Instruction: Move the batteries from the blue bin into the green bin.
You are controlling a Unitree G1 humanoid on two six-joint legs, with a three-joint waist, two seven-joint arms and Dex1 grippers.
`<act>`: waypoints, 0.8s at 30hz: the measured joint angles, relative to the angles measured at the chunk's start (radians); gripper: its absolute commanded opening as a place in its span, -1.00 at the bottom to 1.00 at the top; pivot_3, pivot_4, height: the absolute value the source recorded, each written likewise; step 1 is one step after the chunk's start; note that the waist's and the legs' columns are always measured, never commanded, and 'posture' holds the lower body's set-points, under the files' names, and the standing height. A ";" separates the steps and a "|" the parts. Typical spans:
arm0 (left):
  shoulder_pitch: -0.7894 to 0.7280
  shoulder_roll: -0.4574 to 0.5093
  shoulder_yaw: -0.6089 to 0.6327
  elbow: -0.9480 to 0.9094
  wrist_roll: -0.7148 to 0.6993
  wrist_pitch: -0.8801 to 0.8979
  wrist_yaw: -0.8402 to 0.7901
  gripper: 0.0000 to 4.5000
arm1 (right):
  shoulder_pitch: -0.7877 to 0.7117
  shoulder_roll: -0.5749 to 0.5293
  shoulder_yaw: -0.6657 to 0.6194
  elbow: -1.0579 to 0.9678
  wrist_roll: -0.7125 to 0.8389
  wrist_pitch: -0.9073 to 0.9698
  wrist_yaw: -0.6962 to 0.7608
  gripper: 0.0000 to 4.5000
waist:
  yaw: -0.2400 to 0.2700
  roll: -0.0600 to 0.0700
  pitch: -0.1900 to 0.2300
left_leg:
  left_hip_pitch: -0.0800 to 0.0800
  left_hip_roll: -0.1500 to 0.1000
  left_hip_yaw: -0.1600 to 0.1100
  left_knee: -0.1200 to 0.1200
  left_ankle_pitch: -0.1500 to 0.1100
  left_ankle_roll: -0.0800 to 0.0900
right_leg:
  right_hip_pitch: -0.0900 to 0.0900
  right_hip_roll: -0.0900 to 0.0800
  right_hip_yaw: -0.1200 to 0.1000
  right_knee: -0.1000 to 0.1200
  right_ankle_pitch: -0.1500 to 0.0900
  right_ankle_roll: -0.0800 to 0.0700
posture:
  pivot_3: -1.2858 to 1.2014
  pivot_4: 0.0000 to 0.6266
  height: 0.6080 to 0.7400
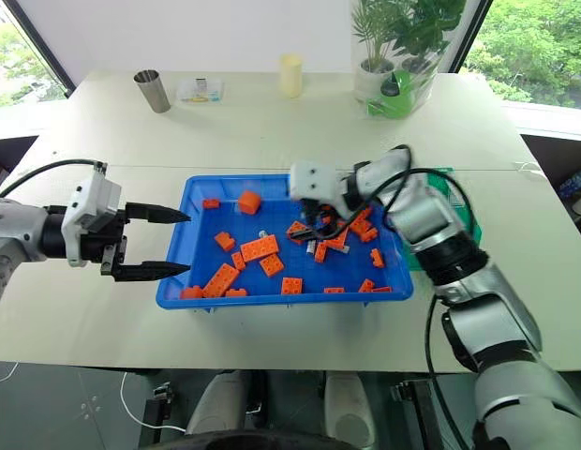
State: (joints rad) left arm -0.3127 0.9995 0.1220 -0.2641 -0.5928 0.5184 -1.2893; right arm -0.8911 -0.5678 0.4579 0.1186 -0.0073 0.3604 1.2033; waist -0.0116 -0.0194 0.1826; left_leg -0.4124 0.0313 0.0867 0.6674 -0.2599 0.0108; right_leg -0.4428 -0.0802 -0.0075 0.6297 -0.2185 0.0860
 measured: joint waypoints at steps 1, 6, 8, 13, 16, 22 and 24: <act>-0.003 -0.001 -0.006 0.004 0.003 -0.001 0.000 1.00 | 0.000 0.010 0.017 0.001 -0.017 0.001 -0.001 0.96 | 0.000 0.000 0.000 | 0.000 0.000 0.000 0.000 0.000 0.000 | 0.000 0.000 0.000 0.000 0.000 0.000 | 0.03 -0.52 0.93; -0.008 -0.024 -0.033 0.011 0.016 -0.006 0.003 1.00 | 0.000 0.105 0.089 -0.009 -0.062 0.051 -0.014 0.96 | -0.005 0.000 0.000 | 0.000 0.000 0.000 0.000 0.000 0.000 | 0.000 0.002 0.000 0.001 0.001 0.002 | 0.03 -0.52 0.93; -0.009 -0.024 -0.036 0.010 0.017 -0.006 0.003 1.00 | 0.002 0.123 0.102 -0.019 -0.072 0.063 -0.023 0.96 | -0.005 0.000 0.000 | 0.000 0.000 0.000 0.000 0.000 0.000 | 0.000 0.002 0.000 0.001 0.001 0.002 | 0.03 -0.52 0.93; -0.009 -0.030 -0.041 0.011 0.020 -0.014 0.002 1.00 | 0.029 0.160 0.133 -0.037 -0.097 0.070 -0.040 0.96 | -0.004 0.000 0.000 | 0.000 0.000 0.000 0.000 0.000 0.000 | 0.000 0.002 0.000 0.001 0.001 0.002 | 0.03 -0.52 0.93; -0.009 -0.032 -0.051 0.011 0.024 -0.024 0.003 1.00 | 0.029 0.189 0.147 -0.031 -0.112 0.070 -0.060 0.96 | -0.005 0.000 0.000 | 0.000 0.000 -0.001 0.000 0.000 0.000 | 0.000 0.002 0.000 0.001 0.001 0.002 | 0.03 -0.52 0.93; -0.009 -0.043 -0.051 0.011 0.022 -0.025 0.008 1.00 | 0.027 0.230 0.170 0.049 -0.169 0.036 -0.107 0.61 | -0.006 -0.001 0.000 | 0.001 0.000 0.000 0.000 0.000 0.000 | 0.000 0.002 0.000 0.001 0.001 0.001 | 0.03 -0.52 0.93; -0.010 -0.047 -0.051 0.011 0.022 -0.025 0.013 1.00 | 0.016 0.239 0.185 0.073 -0.191 -0.004 -0.116 0.20 | -0.006 -0.001 0.000 | 0.001 0.000 -0.001 0.000 0.000 0.000 | 0.000 0.002 0.000 0.001 0.001 0.002 | 0.03 -0.52 0.93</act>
State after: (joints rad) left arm -0.3227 0.9526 0.0714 -0.2535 -0.5706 0.4934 -1.2766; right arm -0.8747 -0.3291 0.6427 0.1917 -0.1980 0.3561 1.0871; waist -0.0178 -0.0199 0.1822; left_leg -0.4114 0.0317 0.0862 0.6674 -0.2597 0.0104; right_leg -0.4425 -0.0785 -0.0077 0.6305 -0.2177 0.0875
